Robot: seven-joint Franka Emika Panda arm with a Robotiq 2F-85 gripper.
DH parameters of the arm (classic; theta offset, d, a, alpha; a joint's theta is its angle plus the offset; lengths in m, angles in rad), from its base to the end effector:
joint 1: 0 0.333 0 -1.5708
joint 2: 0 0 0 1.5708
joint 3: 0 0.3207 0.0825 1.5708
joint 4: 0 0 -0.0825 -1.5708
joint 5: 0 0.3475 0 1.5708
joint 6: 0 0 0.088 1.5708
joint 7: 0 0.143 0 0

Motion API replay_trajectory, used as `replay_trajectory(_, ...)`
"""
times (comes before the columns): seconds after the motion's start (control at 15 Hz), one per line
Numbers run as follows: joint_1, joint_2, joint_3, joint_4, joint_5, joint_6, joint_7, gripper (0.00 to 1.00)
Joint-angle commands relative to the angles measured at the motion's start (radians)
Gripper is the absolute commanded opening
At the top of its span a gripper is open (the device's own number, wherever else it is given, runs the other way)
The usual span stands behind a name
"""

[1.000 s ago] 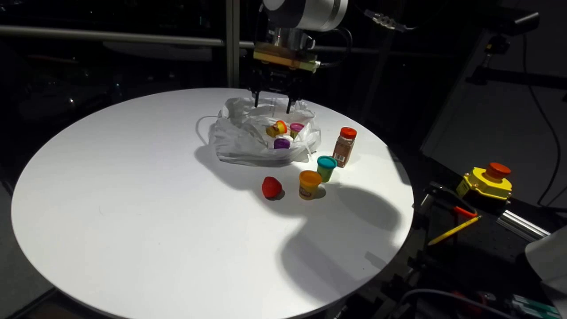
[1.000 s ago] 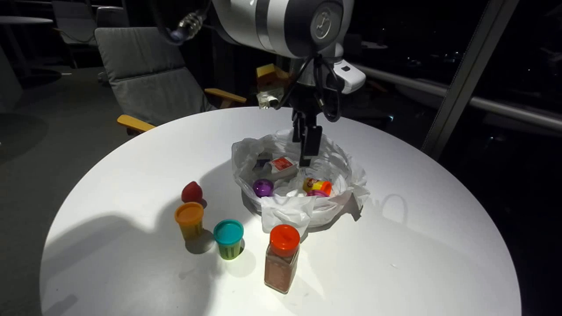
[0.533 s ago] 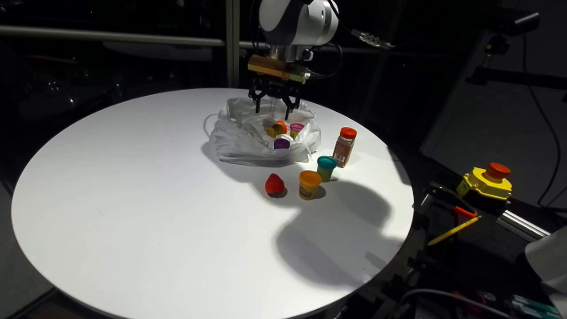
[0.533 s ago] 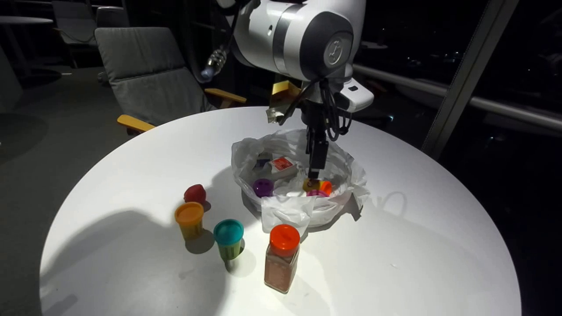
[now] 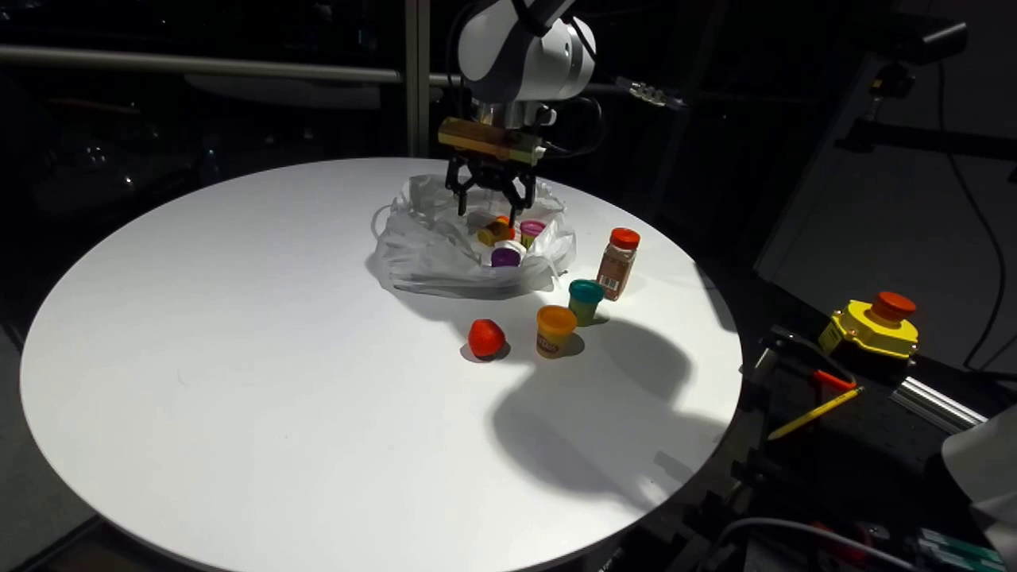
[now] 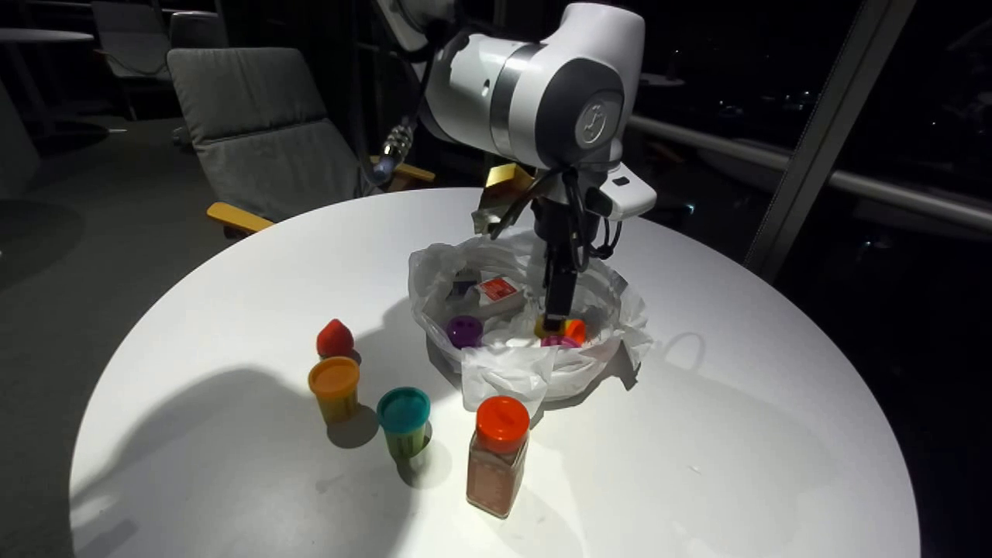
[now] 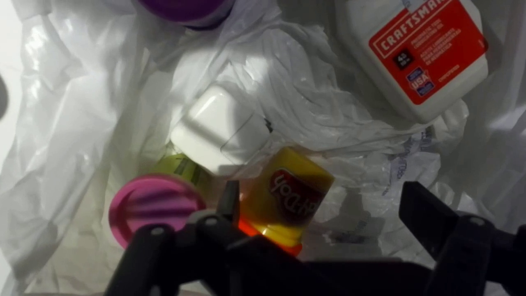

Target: Remove the containers and strawberry plush toy from the white plastic and place them on the table

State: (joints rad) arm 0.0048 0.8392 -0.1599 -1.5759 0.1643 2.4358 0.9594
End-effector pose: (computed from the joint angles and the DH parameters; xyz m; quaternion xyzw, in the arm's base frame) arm 0.6732 -0.0875 0.1451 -0.8298 0.5578 -0.0177 0.0024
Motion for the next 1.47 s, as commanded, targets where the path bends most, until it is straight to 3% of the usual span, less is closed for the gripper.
replay_trajectory(0.0,0.0,0.038,-0.006,0.061,0.003,-0.04,0.03,1.0)
replay_trajectory(0.07,0.002,0.041,-0.009,0.064,0.001,-0.048,0.036,0.84)
replay_trajectory(0.13,0.006,0.045,-0.015,0.066,-0.005,-0.054,0.043,0.74)
replay_trajectory(0.67,0.025,0.027,-0.049,0.048,-0.036,-0.054,0.086,0.13)
replay_trajectory(0.8,0.032,-0.001,-0.057,0.018,-0.046,-0.039,0.093,0.1)
replay_trajectory(0.93,0.044,-0.034,-0.068,-0.008,-0.064,-0.024,0.099,0.0)
replay_trajectory(1.27,0.079,-0.087,-0.089,-0.061,-0.143,-0.022,0.098,0.0)
replay_trajectory(1.33,0.073,-0.084,-0.078,-0.062,-0.152,-0.025,0.077,0.26)
replay_trajectory(1.4,0.076,-0.083,-0.077,-0.067,-0.165,-0.023,0.071,0.27)
